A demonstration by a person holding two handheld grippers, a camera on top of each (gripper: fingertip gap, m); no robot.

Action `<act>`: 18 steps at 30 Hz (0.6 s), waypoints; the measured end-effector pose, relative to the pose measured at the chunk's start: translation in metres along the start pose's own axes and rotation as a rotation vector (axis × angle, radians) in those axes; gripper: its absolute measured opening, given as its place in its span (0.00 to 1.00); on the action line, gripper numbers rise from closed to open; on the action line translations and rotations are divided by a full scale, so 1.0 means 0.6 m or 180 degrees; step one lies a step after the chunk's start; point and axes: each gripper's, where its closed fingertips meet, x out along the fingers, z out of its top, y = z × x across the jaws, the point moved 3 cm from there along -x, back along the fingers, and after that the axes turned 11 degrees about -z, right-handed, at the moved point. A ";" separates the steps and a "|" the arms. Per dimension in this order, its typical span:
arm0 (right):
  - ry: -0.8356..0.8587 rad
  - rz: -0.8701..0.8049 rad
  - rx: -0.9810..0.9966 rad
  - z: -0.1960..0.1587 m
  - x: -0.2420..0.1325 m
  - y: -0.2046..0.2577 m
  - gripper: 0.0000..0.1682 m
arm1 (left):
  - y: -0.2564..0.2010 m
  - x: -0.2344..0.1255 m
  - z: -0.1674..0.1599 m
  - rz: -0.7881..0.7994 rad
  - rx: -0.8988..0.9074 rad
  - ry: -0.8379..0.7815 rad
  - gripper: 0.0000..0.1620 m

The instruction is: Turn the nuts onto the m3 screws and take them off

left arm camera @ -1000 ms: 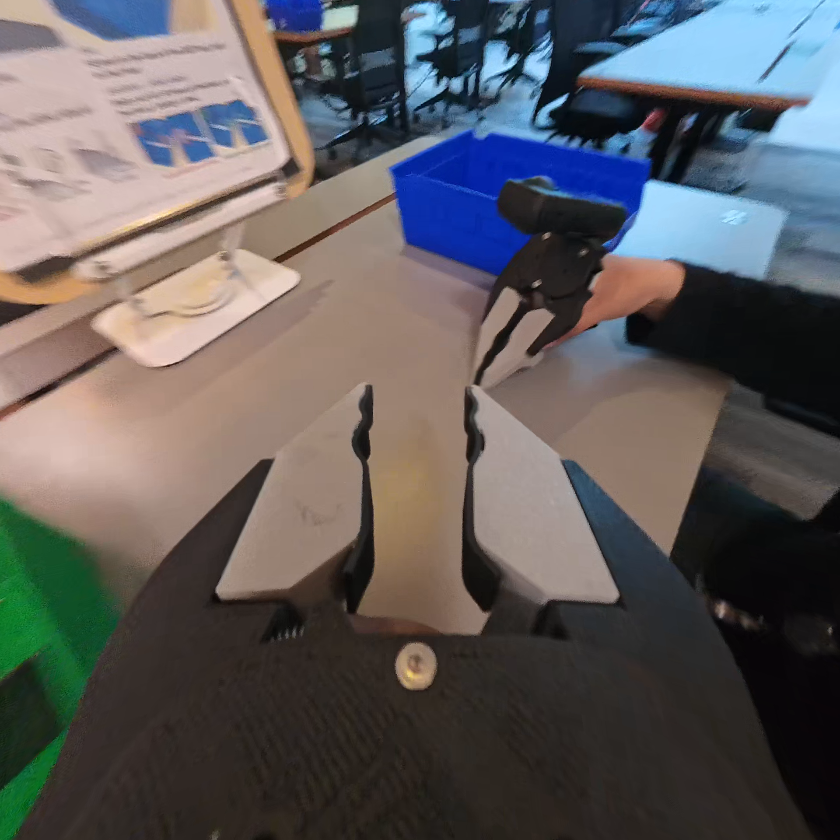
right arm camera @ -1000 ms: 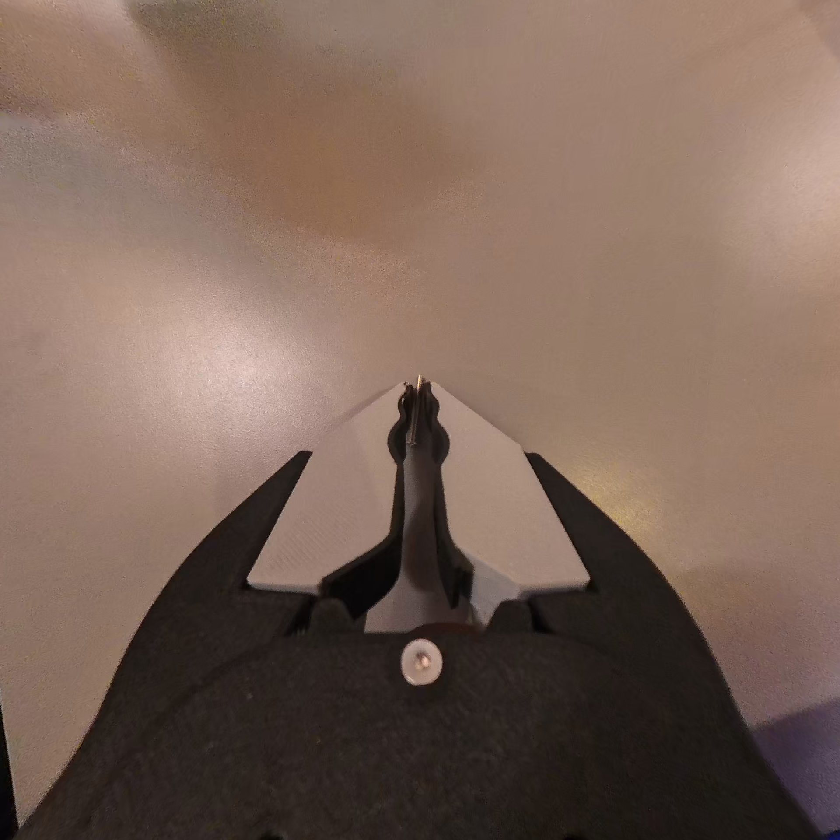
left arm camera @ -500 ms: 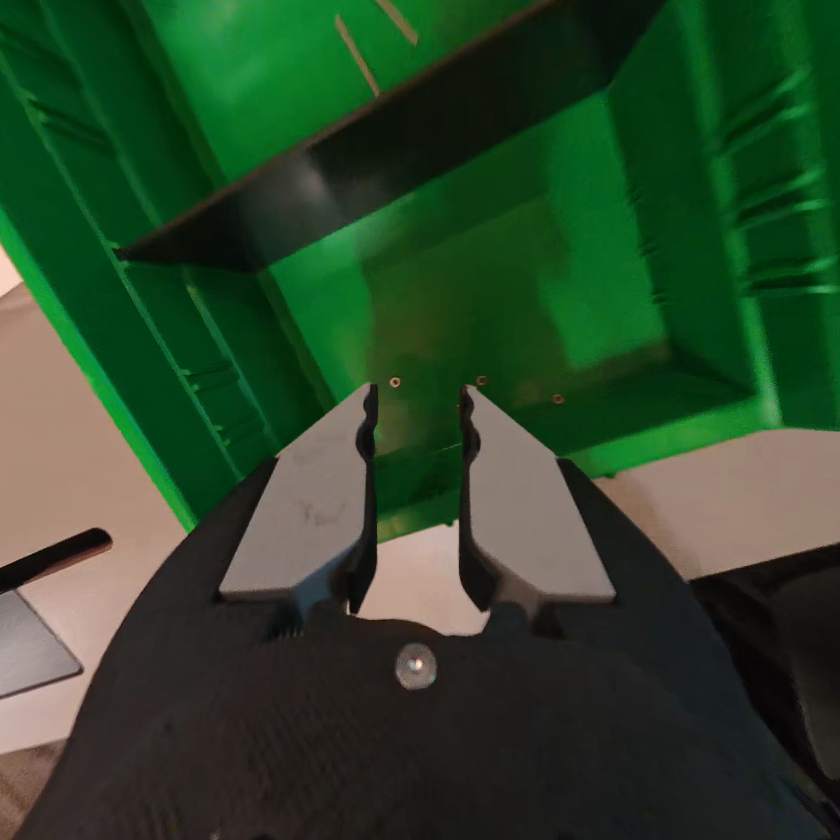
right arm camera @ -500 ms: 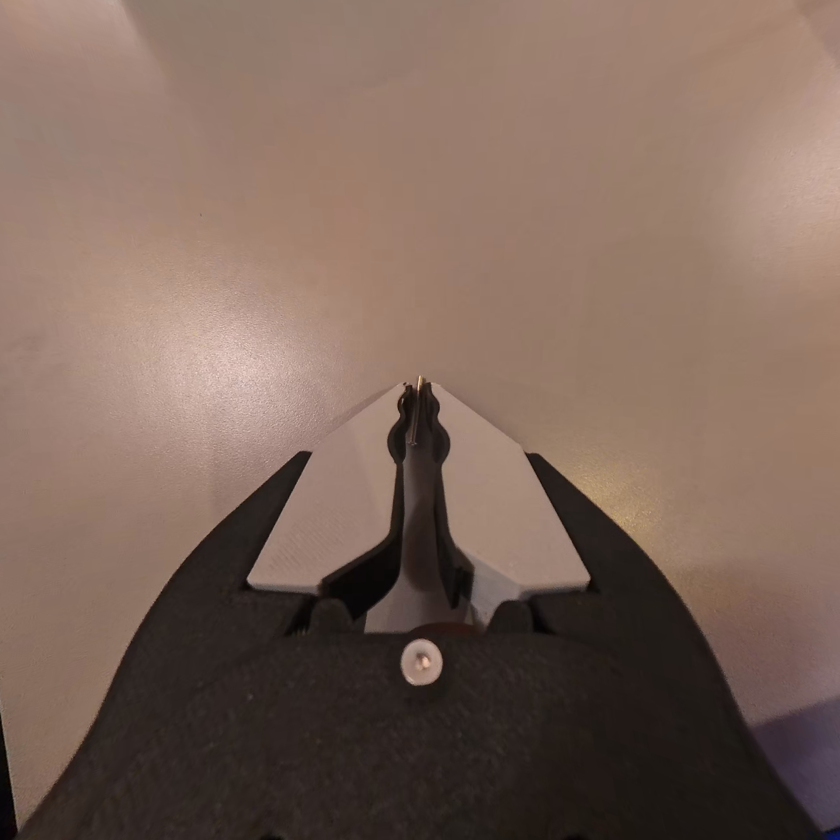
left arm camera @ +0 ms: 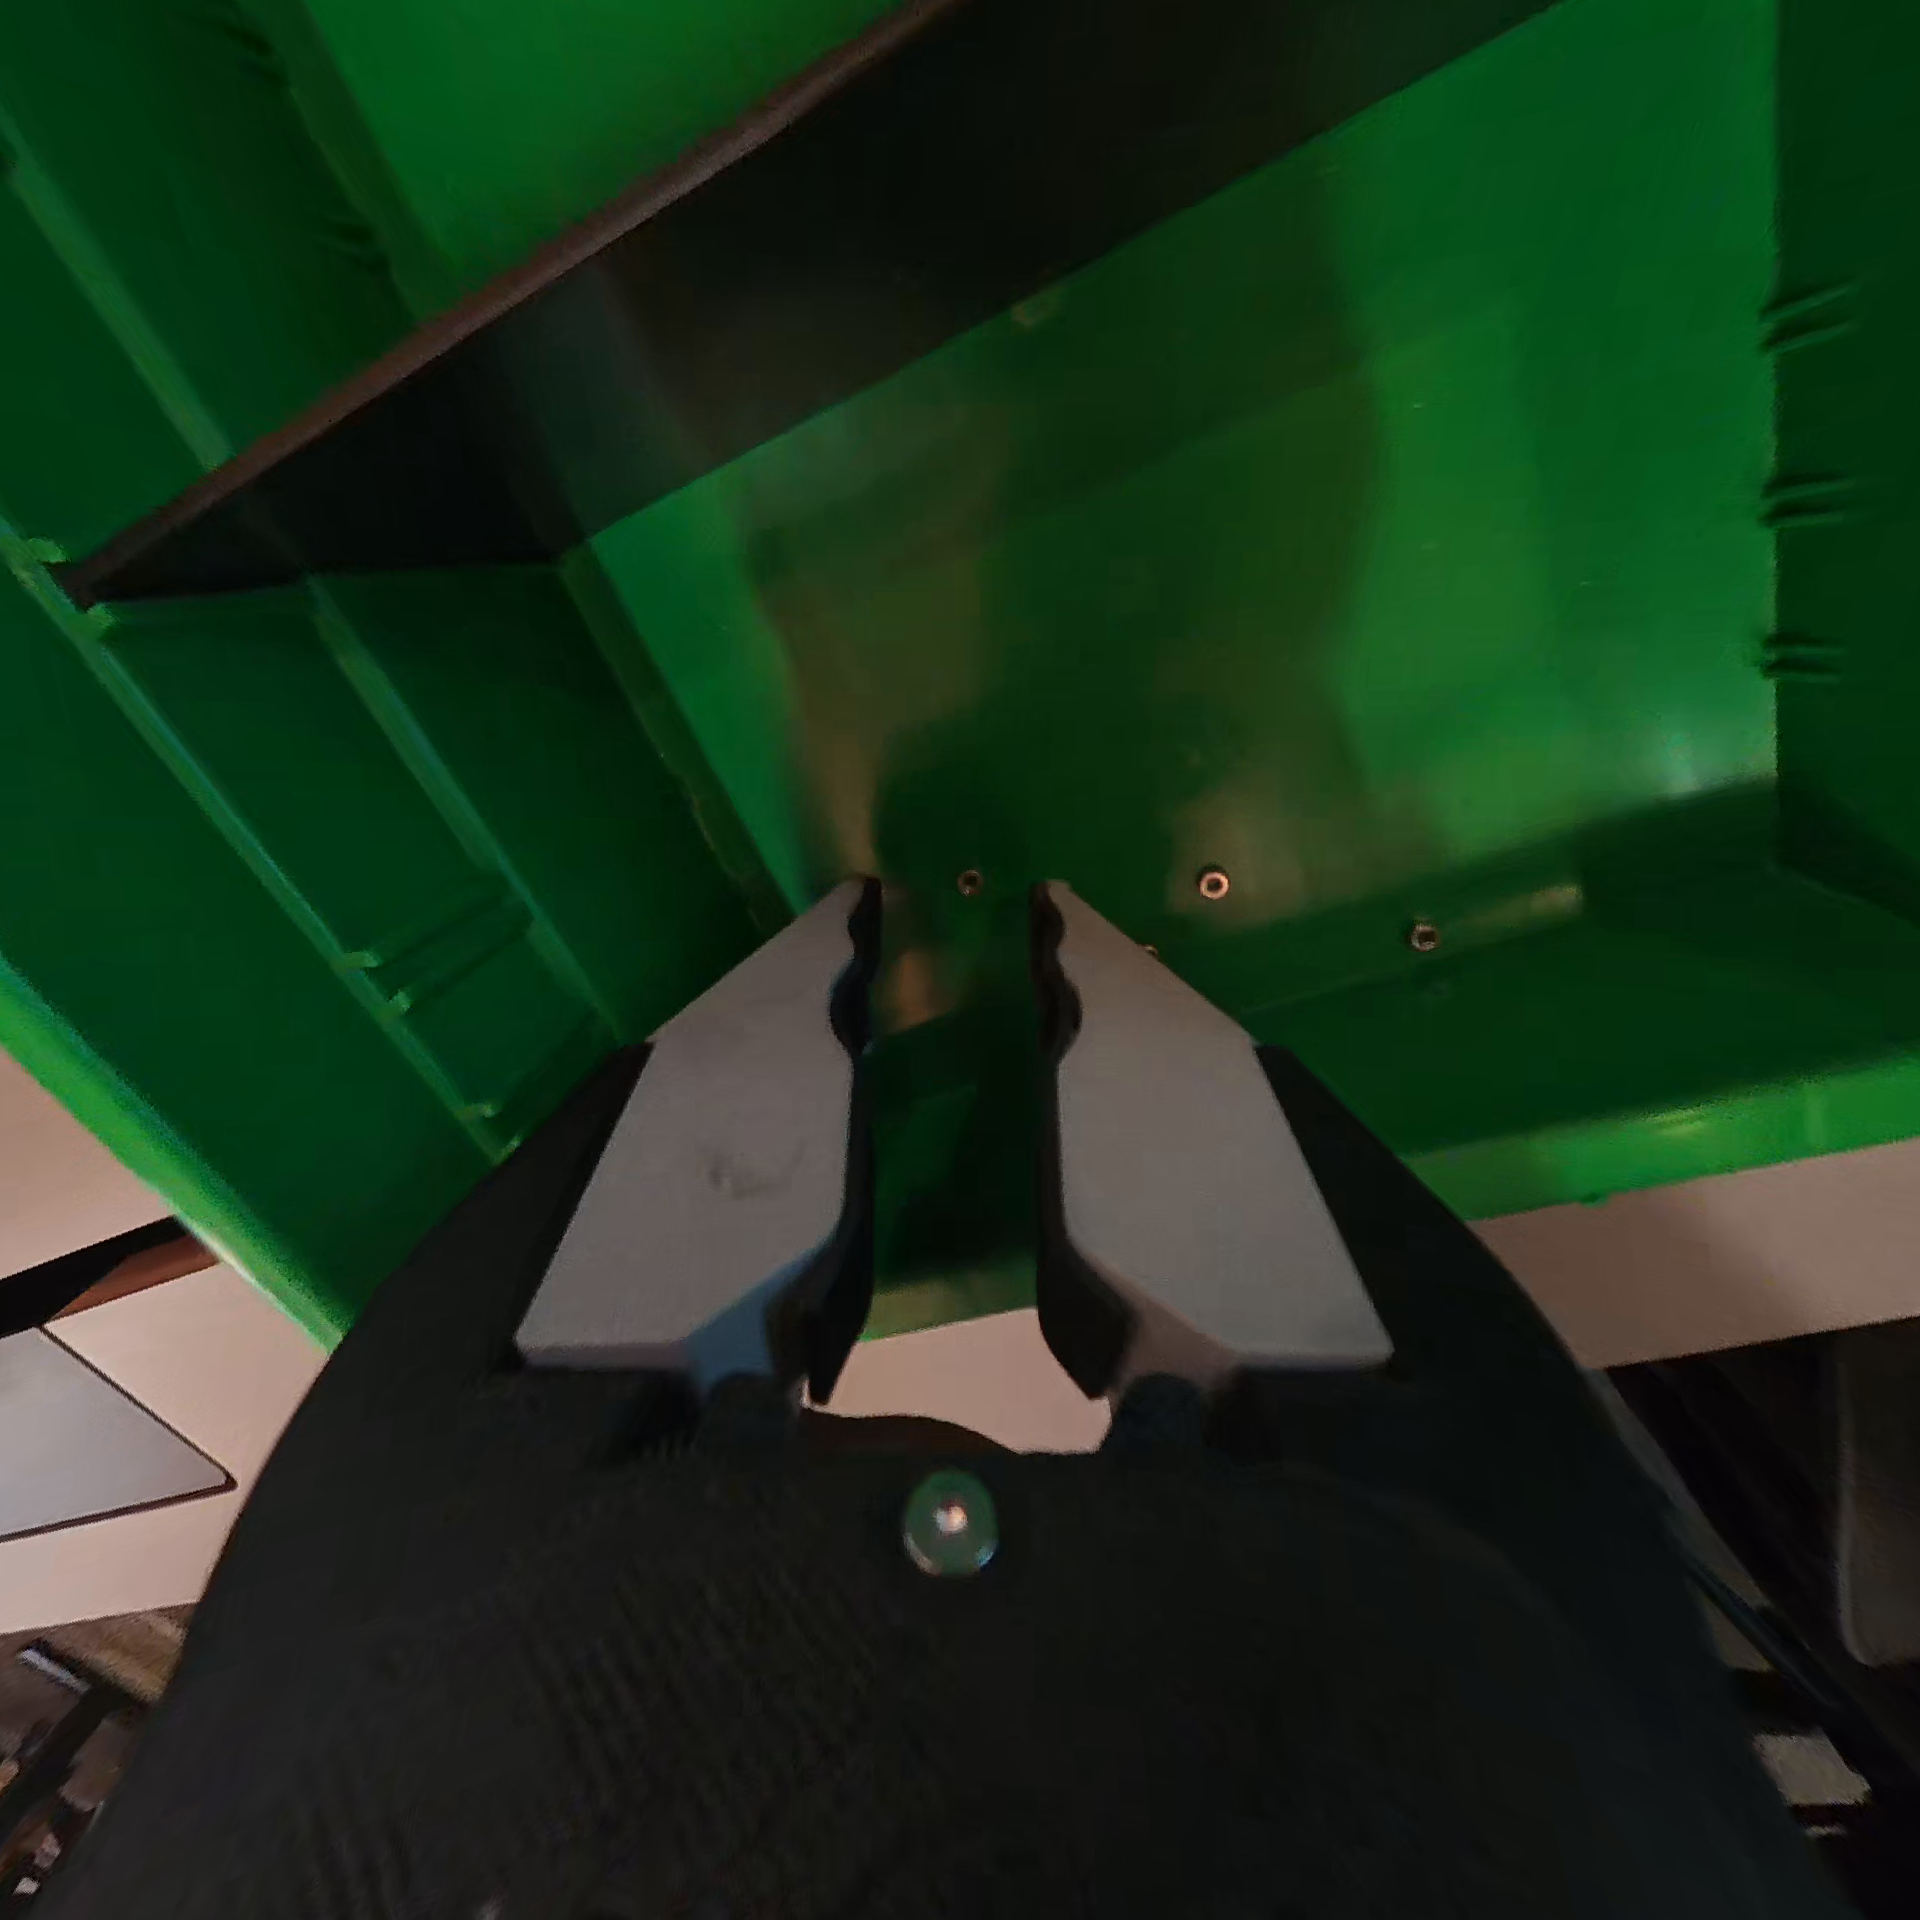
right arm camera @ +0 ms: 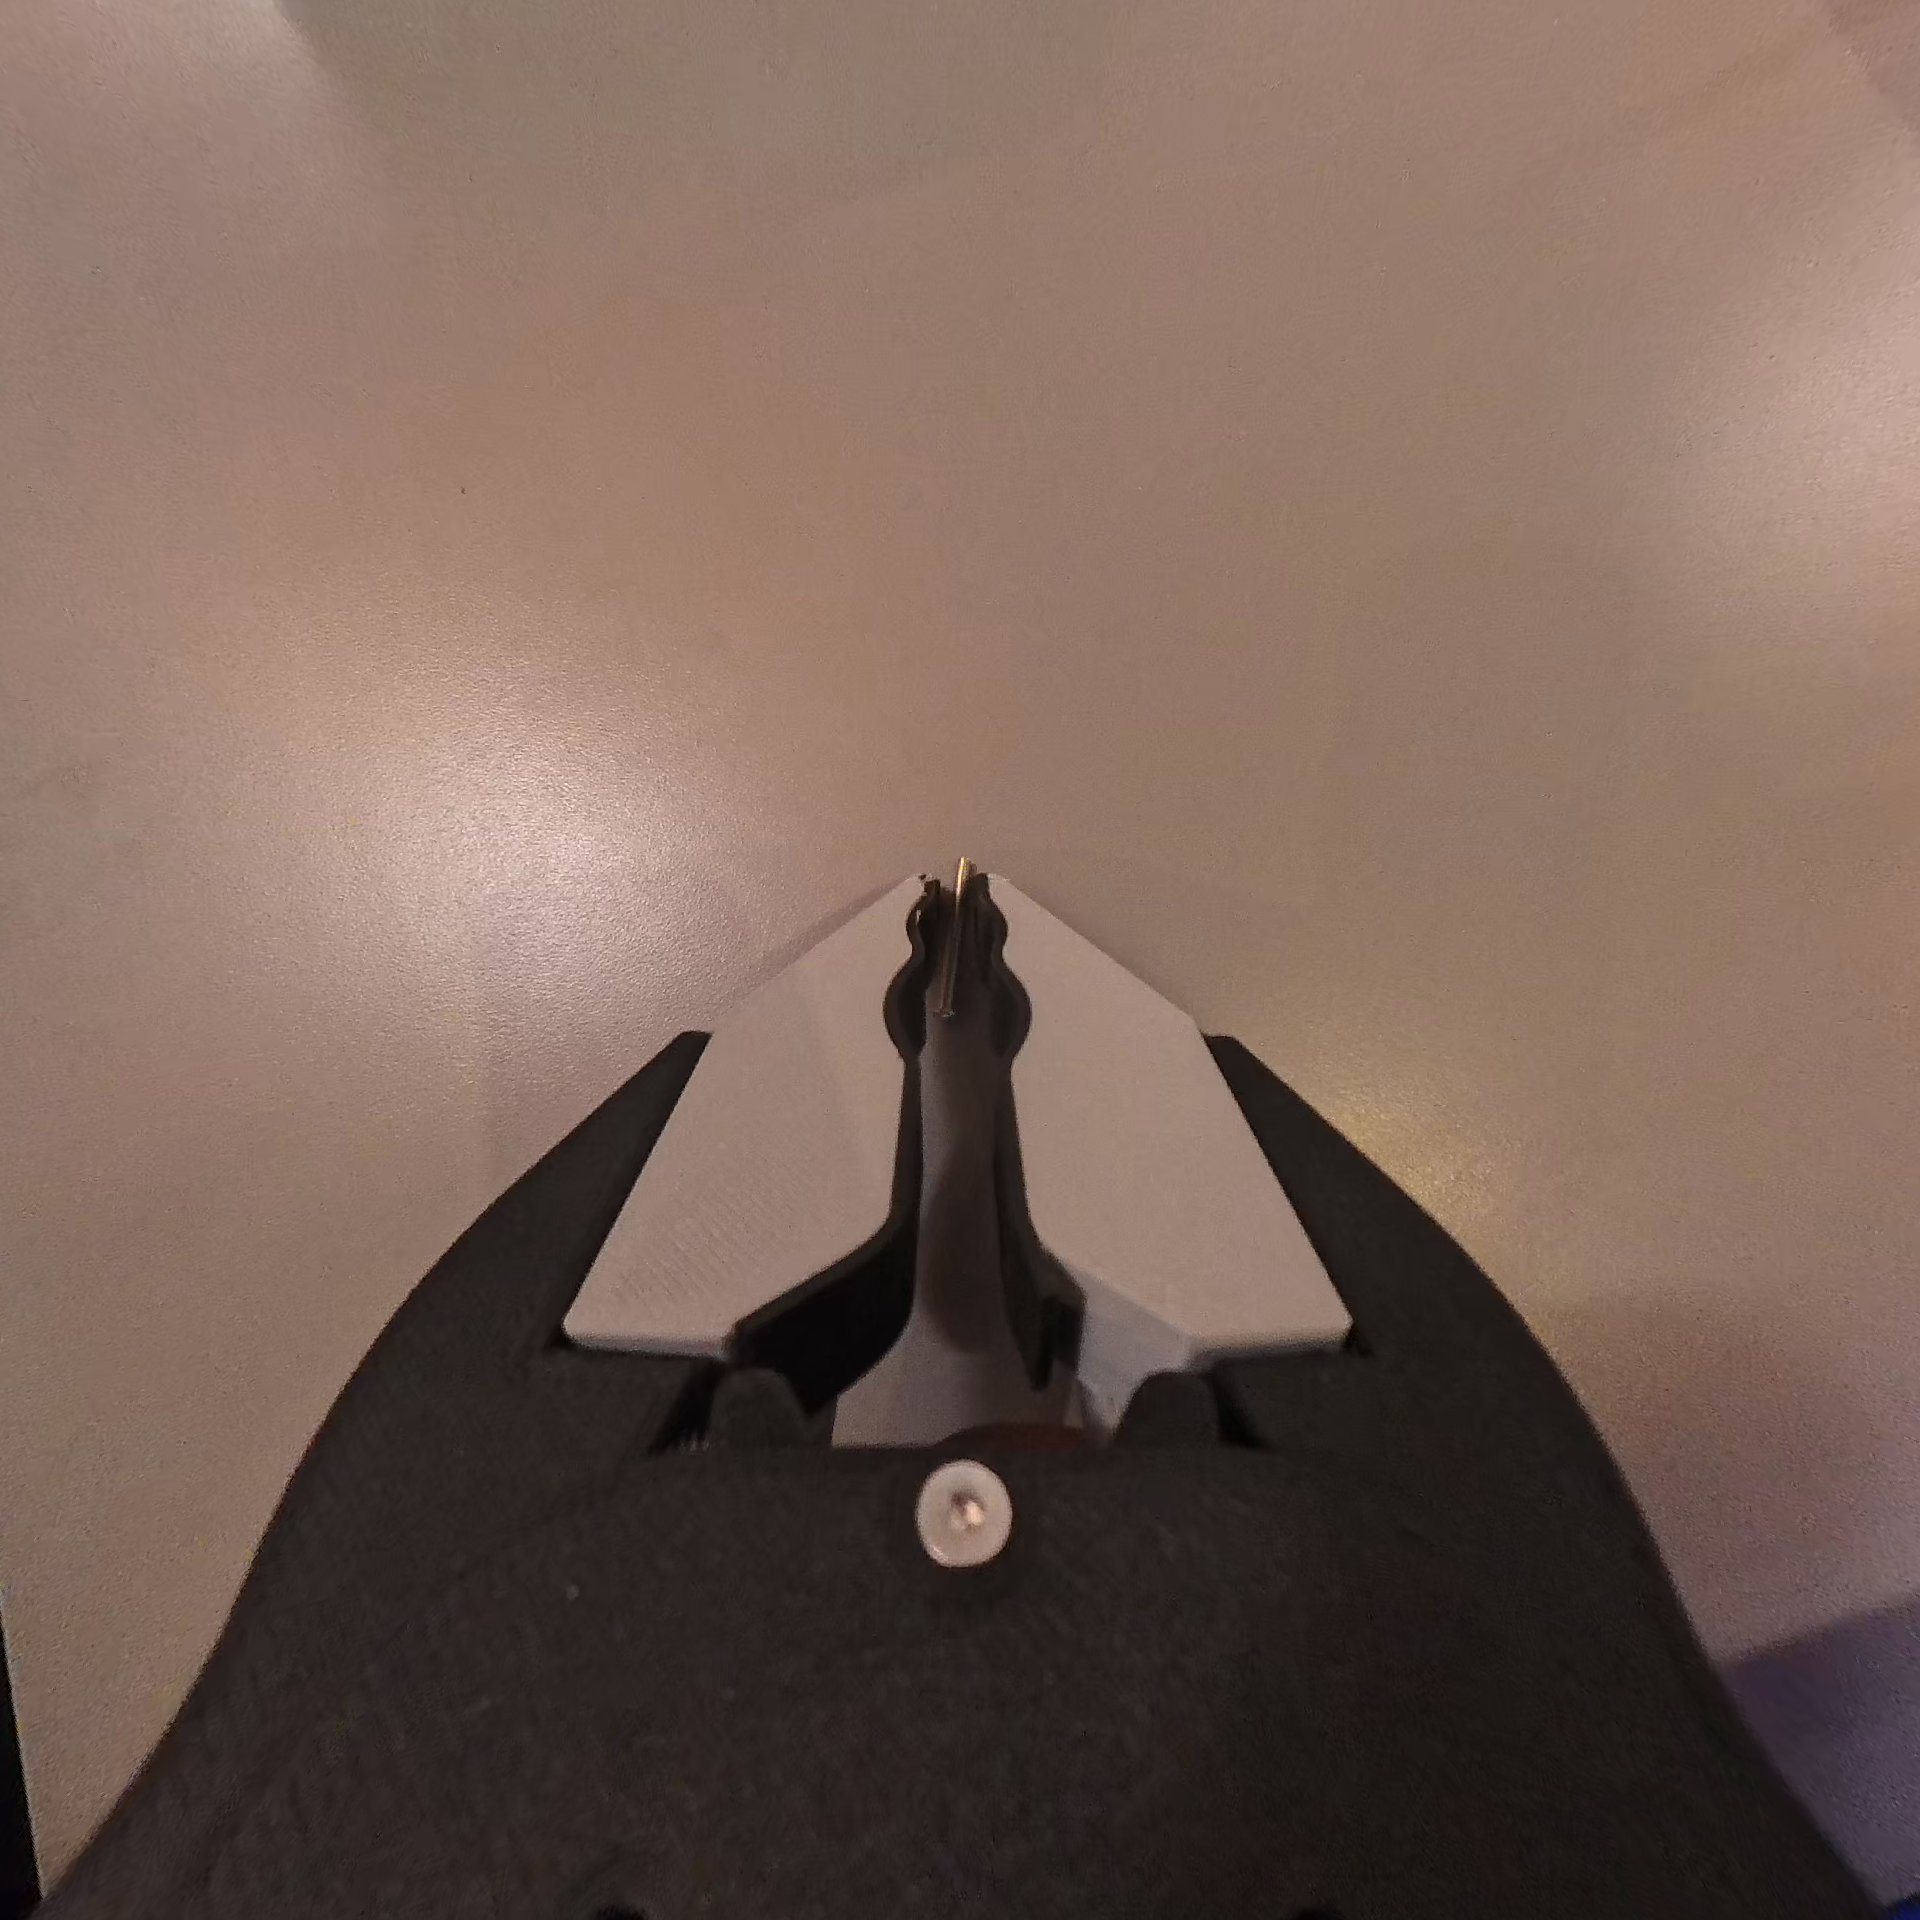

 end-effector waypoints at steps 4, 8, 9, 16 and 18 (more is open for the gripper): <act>-0.0001 0.0002 0.0001 0.000 0.000 0.000 0.02 | 0.004 0.008 -0.001 -0.0057 -0.0037 0.0032 0.13; -0.0002 0.0006 0.0005 0.000 0.000 0.000 0.02 | 0.004 0.012 0.002 -0.0157 -0.0088 -0.0010 0.11; -0.0002 0.0007 0.0006 0.000 0.000 0.000 0.02 | 0.002 0.012 0.002 -0.0172 -0.0084 -0.0008 0.10; 0.0000 0.0006 0.0005 0.000 0.000 0.000 0.02 | -0.002 0.012 0.001 -0.0177 -0.0049 0.0043 0.08; 0.0001 0.0002 -0.0001 0.000 0.000 0.000 0.02 | -0.002 0.012 0.001 -0.0190 -0.0053 0.0037 0.08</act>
